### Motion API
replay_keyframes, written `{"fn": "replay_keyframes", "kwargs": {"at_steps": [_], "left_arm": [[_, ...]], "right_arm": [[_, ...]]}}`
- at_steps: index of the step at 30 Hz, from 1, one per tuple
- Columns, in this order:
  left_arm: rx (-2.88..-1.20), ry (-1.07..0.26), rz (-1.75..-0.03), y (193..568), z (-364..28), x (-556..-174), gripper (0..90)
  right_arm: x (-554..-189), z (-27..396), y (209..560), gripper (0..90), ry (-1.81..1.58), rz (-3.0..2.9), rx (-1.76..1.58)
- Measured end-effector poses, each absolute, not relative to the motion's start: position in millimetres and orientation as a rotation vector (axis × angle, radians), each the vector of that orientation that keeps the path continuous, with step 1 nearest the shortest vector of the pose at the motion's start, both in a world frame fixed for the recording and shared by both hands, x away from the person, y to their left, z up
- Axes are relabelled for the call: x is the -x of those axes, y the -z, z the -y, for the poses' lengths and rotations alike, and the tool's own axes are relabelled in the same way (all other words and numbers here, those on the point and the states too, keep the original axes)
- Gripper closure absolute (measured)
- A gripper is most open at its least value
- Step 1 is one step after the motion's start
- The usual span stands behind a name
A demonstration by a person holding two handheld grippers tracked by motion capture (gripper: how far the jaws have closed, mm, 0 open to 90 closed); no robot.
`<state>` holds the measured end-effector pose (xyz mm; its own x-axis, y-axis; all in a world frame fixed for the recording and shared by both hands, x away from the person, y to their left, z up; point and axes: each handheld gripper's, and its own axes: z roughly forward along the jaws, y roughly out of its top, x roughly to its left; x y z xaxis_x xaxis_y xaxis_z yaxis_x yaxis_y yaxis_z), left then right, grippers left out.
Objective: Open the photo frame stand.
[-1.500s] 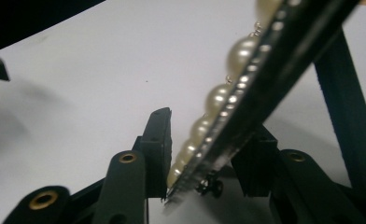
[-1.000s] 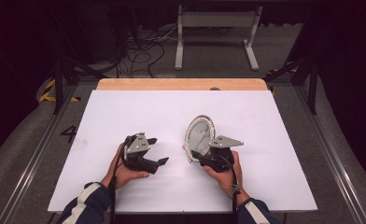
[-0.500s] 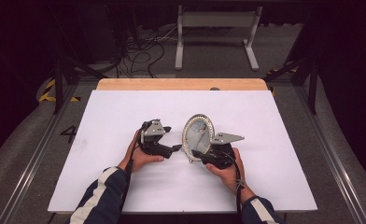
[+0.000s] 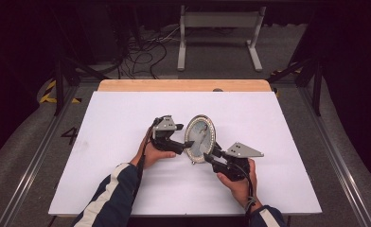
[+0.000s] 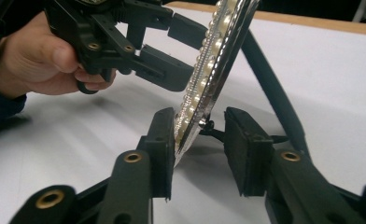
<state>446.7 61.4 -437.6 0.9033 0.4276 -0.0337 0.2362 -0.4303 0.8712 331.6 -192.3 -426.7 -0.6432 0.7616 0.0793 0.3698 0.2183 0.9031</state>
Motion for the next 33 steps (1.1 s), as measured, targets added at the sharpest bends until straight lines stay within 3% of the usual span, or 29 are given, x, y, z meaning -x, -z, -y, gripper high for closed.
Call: {"fn": "replay_keyframes", "kwargs": {"at_steps": [7,25,33], "left_arm": [[-2.043,-0.183,-0.45,441.1,-57.6,-448.1,24.6],[-2.066,-0.173,-0.435,439.2,-60.8,-447.4,38.2],[-2.063,-0.168,-0.456,438.2,-66.3,-447.1,52.1]], "right_arm": [[-321.9,191.2,421.5,76.2,-1.42,-2.05,-1.062],[-322.9,191.9,418.9,76.2,-1.437,-2.028,-1.074],[-325.7,189.1,419.5,76.2,-1.414,-2.038,-1.082]]}}
